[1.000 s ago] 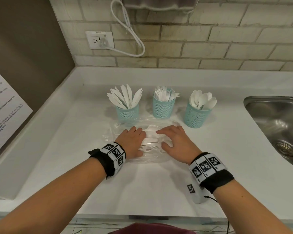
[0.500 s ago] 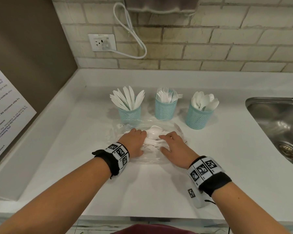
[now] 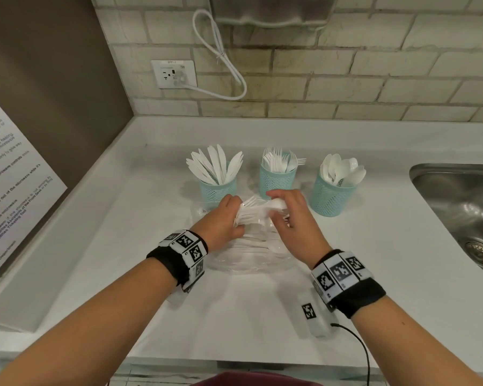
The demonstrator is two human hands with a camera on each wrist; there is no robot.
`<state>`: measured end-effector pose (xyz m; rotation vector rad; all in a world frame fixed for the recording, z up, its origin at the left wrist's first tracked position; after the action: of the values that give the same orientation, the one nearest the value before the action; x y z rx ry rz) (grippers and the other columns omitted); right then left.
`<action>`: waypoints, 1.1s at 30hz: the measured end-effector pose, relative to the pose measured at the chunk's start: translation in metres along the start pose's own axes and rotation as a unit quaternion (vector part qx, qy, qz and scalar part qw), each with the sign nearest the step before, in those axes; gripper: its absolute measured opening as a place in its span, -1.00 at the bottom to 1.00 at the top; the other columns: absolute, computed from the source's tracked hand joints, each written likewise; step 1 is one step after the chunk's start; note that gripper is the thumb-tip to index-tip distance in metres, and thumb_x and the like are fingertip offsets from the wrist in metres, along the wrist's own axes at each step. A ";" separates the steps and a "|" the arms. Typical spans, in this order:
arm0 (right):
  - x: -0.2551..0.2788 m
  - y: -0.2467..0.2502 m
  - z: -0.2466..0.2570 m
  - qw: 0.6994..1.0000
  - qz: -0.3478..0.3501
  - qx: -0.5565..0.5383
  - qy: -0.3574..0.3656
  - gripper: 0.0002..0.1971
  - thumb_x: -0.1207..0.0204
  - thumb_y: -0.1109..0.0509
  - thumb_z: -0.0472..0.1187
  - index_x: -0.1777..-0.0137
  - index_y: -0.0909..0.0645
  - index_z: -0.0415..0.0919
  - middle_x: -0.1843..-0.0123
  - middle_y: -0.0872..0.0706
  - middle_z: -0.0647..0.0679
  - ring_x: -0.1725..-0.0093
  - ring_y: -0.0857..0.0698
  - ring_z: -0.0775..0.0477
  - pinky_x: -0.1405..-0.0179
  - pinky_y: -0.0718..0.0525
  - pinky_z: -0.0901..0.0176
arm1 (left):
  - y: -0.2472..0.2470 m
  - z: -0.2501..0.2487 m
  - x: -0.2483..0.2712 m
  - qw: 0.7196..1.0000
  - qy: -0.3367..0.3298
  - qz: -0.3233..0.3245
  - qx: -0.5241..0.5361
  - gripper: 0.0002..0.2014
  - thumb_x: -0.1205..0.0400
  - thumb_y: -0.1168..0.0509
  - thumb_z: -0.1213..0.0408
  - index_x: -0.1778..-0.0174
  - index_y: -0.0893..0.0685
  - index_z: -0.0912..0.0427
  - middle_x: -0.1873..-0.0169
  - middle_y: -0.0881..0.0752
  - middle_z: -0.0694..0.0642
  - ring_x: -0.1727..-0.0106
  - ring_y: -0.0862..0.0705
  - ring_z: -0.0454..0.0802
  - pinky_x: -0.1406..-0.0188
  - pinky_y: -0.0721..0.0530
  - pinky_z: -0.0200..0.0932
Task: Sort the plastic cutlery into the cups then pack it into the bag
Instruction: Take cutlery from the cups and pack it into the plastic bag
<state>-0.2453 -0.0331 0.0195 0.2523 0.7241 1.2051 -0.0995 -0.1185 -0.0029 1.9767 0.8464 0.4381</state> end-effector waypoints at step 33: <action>-0.055 -0.059 0.044 0.930 0.140 -0.290 -0.174 -0.60 -0.54 -0.09 -0.24 -0.33 -0.54 -0.04 -0.33 -0.60 0.05 -0.37 -0.57 -0.02 -0.36 -0.54 0.12 | 0.005 0.043 0.013 0.932 0.123 -0.100 0.326 -0.80 -0.57 -0.43 0.24 -0.10 -0.66 0.04 0.12 -0.75 -0.08 0.05 -0.70 -0.18 -0.02 -0.59 -0.29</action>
<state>-0.1827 -0.0958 0.0410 0.0683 0.0019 1.5415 -0.0628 -0.1370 -0.0207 2.4279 1.4844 0.3077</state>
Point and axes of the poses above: each hand's wrist, its own x-axis away from the middle knuckle, its own y-axis out of the back of the hand, z = x × y, the point moved 4 cm from there along -x, towards the middle knuckle
